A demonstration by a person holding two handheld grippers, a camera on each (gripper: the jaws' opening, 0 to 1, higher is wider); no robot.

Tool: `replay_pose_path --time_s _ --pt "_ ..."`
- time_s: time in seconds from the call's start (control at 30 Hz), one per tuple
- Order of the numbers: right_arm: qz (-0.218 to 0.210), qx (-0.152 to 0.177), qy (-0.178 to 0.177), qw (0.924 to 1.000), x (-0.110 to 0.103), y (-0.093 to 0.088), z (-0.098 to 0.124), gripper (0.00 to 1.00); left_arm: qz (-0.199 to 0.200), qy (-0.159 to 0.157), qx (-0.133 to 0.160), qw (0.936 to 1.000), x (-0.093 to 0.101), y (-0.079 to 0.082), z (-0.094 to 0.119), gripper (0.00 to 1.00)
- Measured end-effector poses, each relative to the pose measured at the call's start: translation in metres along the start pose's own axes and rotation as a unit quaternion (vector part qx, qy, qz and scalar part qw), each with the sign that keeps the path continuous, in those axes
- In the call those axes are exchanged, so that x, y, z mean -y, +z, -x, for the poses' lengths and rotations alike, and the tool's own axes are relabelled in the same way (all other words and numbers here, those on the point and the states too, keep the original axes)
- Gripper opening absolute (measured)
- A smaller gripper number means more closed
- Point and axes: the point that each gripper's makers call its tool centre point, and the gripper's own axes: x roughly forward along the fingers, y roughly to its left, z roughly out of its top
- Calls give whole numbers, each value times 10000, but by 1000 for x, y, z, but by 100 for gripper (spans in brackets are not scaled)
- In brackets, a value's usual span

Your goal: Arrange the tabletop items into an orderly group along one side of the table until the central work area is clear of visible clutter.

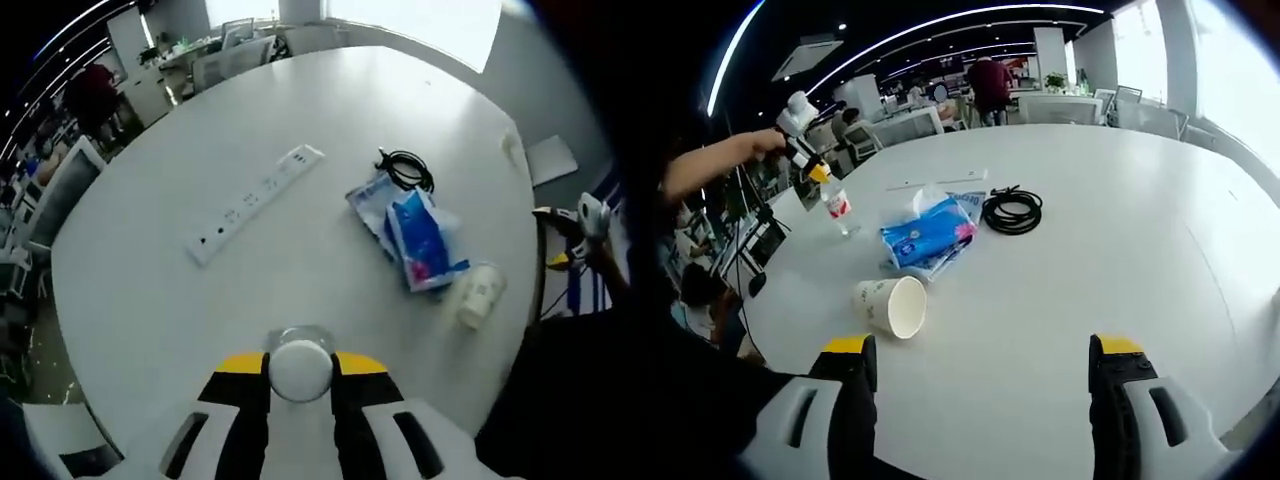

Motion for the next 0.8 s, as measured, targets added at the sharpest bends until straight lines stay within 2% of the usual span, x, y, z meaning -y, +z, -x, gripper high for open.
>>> replay_pose_path --time_s 0.17,0.33,0.43,0.6,0.67,0.8 --pt "15 -18 10 10000 -1 -2 1 84 -260 -176 34 9995 -1 5 10 20" --pt "33 -13 19 10000 -3 -1 2 84 -615 -202 22 9979 -3 11 17 20" --pt "19 7 22 10000 -2 0 1 84 -1020 -240 -1 9945 -6 15 18 20" --pt "-20 40 2 10000 -2 -1 2 84 -1385 -376 -79 9896 -9 16 17 20" --pt "-51 44 -14 10000 -1 -2 3 84 -1731 -484 -67 9837 -9 17 15 20" --pt "-75 44 -49 10000 -2 -4 4 84 -1852 -510 -172 9812 -12 14 9 20"
